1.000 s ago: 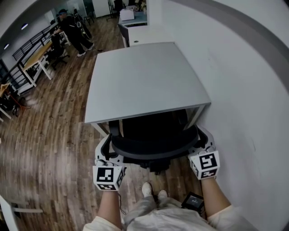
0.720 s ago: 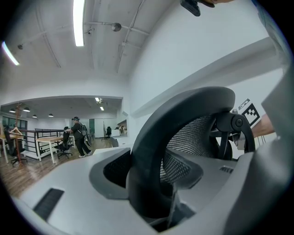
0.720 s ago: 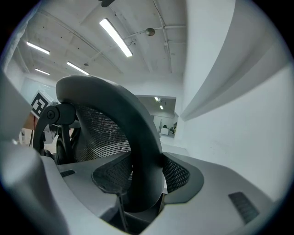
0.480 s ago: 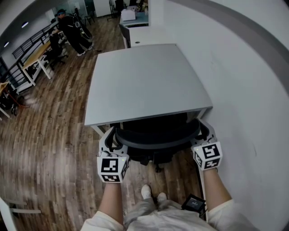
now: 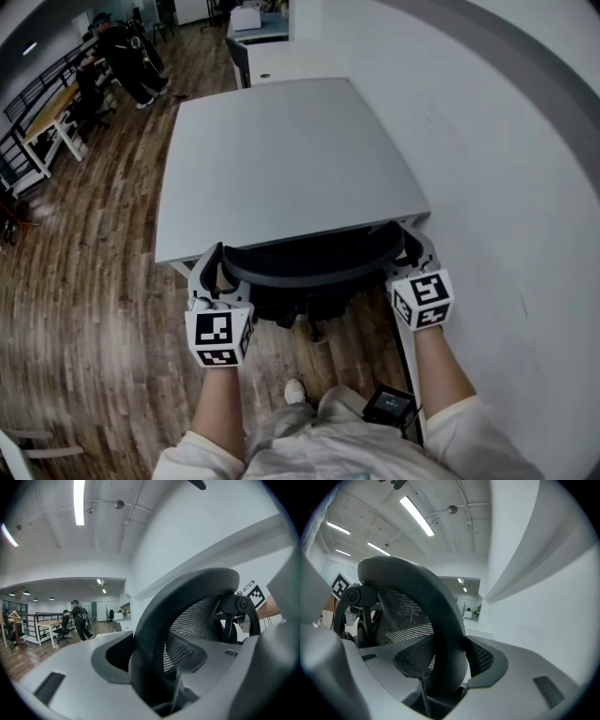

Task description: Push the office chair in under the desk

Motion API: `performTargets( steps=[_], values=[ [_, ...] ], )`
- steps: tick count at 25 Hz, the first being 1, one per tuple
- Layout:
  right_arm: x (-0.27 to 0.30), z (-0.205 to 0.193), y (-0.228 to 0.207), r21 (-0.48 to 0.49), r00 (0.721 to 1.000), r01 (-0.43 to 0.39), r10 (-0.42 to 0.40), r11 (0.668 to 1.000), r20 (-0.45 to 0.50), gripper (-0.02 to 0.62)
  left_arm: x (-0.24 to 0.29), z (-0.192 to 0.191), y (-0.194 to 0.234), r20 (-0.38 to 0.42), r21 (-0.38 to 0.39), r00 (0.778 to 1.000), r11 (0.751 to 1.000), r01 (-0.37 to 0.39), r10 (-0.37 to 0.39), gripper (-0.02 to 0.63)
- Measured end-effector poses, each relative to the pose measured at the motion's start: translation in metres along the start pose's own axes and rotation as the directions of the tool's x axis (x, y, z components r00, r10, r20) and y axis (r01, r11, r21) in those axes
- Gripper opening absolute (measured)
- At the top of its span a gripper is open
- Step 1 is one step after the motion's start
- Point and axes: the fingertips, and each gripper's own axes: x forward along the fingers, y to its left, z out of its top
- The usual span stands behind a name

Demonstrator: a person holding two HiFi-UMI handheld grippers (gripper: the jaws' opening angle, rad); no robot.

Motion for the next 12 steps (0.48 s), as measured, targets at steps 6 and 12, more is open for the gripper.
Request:
performTargets(
  steps=[6, 12],
  values=[
    [0.001, 0.005, -0.001, 0.002, 1.0, -0.005, 0.005, 1.0, 0.0, 0.221, 0.002, 0.002, 0.001, 0.008, -0.006, 1.0, 1.0, 0.001, -0.001, 0.216],
    [0.031, 0.006, -0.016, 0.006, 1.0, -0.031, 0.031, 0.999, 0.002, 0.221, 0.029, 0.005, 0.008, -0.014, -0.01, 1.0, 1.0, -0.025, 0.025, 0.216]
  ],
)
